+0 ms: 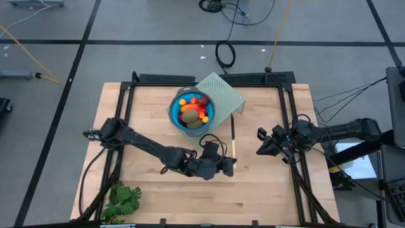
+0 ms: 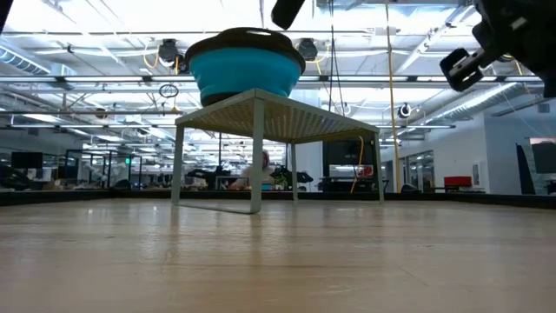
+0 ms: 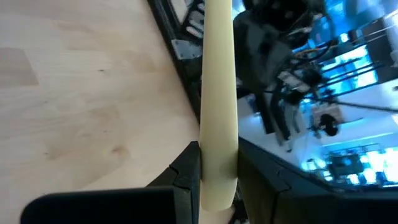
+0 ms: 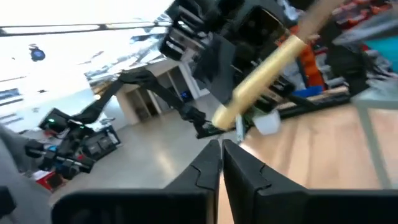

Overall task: Pick & Place Fruit
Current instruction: Put the knife on the shelf

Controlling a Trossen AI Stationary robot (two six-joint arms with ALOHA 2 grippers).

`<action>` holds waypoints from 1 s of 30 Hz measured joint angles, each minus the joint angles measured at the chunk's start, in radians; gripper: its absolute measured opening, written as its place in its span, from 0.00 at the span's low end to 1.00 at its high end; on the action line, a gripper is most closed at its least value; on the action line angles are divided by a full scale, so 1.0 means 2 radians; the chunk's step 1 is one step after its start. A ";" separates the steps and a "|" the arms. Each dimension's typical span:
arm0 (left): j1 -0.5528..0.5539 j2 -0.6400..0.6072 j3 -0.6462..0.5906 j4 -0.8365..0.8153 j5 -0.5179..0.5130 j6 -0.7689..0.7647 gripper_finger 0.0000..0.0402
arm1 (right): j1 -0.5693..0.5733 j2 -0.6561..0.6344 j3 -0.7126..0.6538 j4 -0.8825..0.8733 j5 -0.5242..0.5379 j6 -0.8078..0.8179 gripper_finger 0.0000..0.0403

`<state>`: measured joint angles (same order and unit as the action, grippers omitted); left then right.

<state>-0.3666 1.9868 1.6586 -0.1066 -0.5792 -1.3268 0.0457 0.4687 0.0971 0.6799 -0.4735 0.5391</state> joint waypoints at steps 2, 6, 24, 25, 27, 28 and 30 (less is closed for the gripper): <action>-0.001 0.002 0.006 -0.007 -0.003 0.007 0.19 | 0.009 0.018 0.000 0.030 0.001 0.000 0.05; -0.001 0.006 0.013 -0.001 -0.017 0.015 0.19 | 0.024 0.049 0.000 0.079 0.004 0.000 0.07; 0.002 0.007 0.015 -0.025 -0.061 0.037 0.19 | 0.037 0.133 0.165 -0.127 0.043 -0.004 0.36; 0.002 0.007 0.015 -0.030 -0.061 0.037 0.19 | 0.037 0.135 0.173 -0.134 0.042 -0.011 0.37; 0.002 0.007 0.015 -0.041 -0.062 0.039 0.19 | 0.037 0.141 0.183 -0.138 0.045 -0.018 0.40; 0.002 0.007 0.015 -0.047 -0.064 0.043 0.19 | 0.037 0.143 0.186 -0.138 0.056 -0.017 0.41; 0.002 0.007 0.015 -0.054 -0.068 0.056 0.19 | 0.037 0.146 0.187 -0.138 0.089 -0.017 0.43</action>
<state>-0.3622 1.9999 1.6886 -0.2147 -0.7145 -1.2150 0.1199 0.7599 0.4721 0.4034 -0.2961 0.5057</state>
